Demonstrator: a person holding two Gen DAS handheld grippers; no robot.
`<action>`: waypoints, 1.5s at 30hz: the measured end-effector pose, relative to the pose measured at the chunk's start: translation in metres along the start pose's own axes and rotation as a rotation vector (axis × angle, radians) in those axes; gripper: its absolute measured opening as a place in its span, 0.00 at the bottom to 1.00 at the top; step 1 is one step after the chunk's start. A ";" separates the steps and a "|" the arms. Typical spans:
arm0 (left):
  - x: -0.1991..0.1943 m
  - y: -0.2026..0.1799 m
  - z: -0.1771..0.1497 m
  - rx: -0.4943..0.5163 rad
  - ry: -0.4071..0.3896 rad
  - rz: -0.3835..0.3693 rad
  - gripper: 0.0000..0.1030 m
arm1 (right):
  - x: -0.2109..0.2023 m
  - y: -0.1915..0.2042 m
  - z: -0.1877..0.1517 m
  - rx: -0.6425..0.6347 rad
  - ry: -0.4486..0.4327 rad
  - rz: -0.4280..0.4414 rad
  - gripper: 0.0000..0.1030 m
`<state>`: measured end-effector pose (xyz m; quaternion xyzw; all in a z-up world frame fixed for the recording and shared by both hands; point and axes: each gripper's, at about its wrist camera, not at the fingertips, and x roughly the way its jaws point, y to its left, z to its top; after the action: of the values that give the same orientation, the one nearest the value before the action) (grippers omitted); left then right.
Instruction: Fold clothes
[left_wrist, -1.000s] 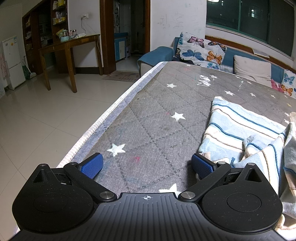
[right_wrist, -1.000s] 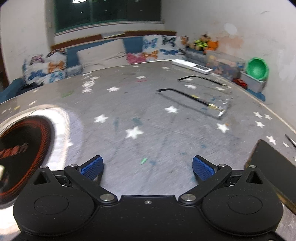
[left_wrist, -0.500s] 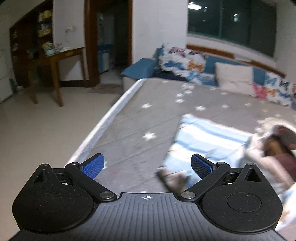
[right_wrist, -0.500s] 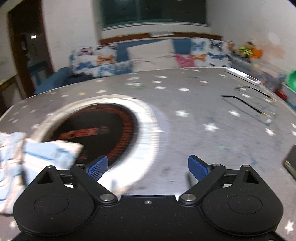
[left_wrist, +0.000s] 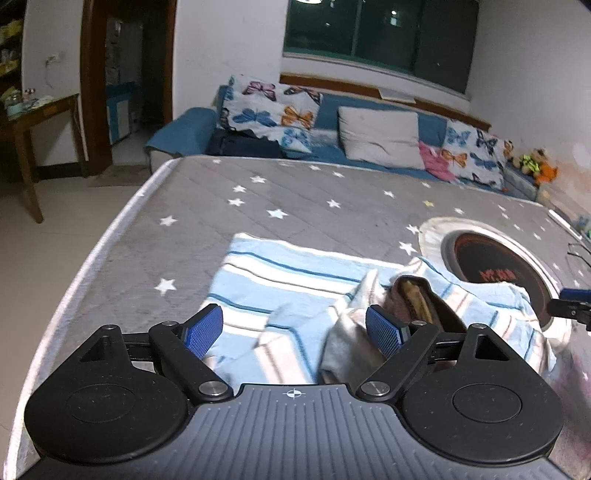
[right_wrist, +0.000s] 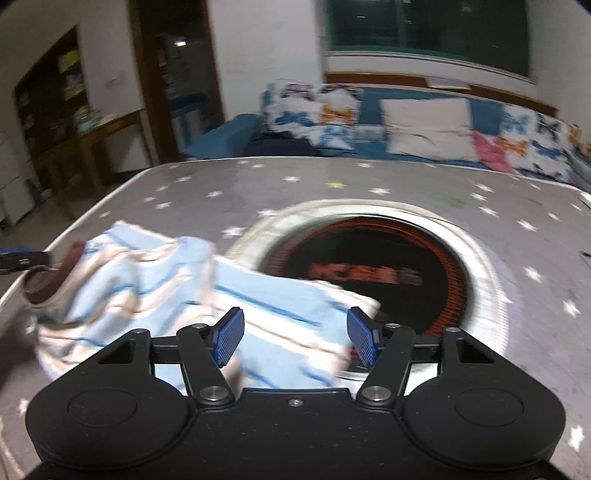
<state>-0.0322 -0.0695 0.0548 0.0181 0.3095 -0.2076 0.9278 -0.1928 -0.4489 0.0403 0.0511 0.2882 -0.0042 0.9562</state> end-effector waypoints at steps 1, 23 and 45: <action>0.003 -0.002 0.001 -0.001 0.011 -0.009 0.83 | 0.000 0.009 0.002 -0.018 -0.002 0.017 0.63; 0.022 -0.013 -0.010 0.005 0.084 -0.085 0.30 | 0.034 0.101 0.027 -0.124 0.037 0.133 0.56; -0.025 -0.004 -0.033 0.029 0.025 -0.134 0.07 | 0.098 0.171 0.051 -0.178 0.119 0.350 0.25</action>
<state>-0.0705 -0.0584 0.0429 0.0136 0.3186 -0.2737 0.9074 -0.0761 -0.2814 0.0451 0.0157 0.3303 0.1905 0.9243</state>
